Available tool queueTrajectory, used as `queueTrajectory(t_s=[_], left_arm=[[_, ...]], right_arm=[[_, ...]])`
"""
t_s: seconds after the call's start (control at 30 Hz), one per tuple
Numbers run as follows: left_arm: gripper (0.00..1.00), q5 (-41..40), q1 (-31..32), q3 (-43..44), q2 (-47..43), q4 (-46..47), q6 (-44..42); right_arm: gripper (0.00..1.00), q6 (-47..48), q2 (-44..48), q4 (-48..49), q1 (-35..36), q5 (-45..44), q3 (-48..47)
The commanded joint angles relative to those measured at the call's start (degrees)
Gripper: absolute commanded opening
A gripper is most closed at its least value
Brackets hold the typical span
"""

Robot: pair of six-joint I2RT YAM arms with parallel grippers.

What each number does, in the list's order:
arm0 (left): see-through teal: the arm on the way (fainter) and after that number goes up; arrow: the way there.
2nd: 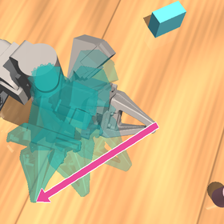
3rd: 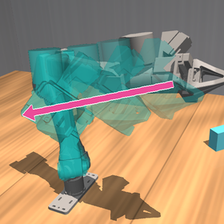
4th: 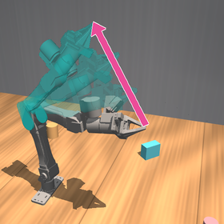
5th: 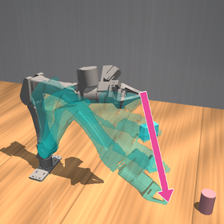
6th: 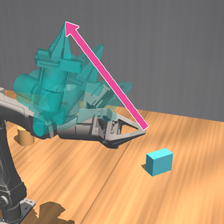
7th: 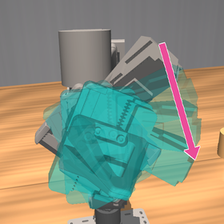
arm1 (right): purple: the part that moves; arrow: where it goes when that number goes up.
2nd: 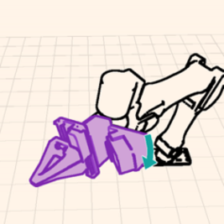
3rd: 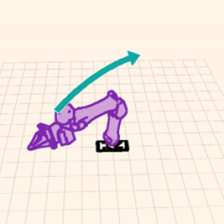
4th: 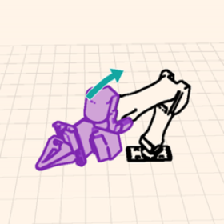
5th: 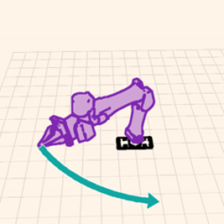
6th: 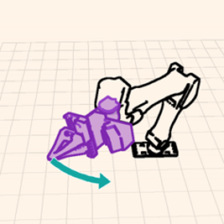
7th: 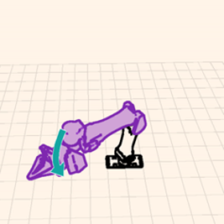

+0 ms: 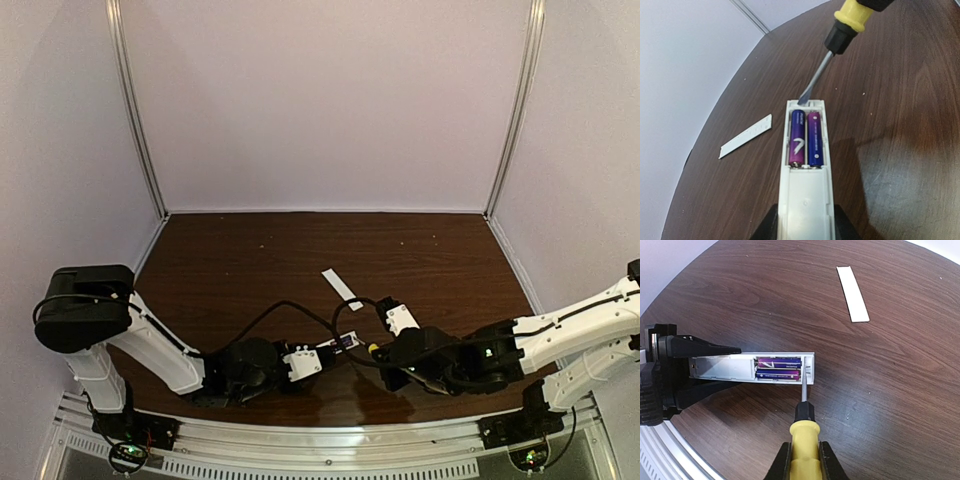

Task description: Unload the batteries from the remote control

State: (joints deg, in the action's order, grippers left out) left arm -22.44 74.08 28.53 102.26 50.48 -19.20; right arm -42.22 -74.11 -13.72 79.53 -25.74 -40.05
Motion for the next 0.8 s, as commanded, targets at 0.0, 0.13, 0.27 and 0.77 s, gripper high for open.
queueTrajectory(t_s=[0.0, 0.13, 0.27, 0.77], left_arm=[[0.00, 0.03, 0.07, 1.17, 0.31, 3.59, 0.10], [0.00, 0.19, 0.08, 1.26, 0.32, 3.49, 0.12], [0.00, 0.12, 0.05, 1.26, 0.38, 3.40, 0.13], [0.00, -0.63, 0.08, 1.35, 0.76, 3.66, 0.04]], right_arm=[[0.00, 0.67, -0.16, 2.02, 0.28, 1.32, -0.70], [0.00, 0.82, 0.48, 2.96, 0.23, 1.80, -0.04], [0.00, 0.82, 0.47, 3.47, 0.20, 2.58, 0.11], [0.00, -0.37, 1.60, -0.11, 0.26, -0.27, -0.38]])
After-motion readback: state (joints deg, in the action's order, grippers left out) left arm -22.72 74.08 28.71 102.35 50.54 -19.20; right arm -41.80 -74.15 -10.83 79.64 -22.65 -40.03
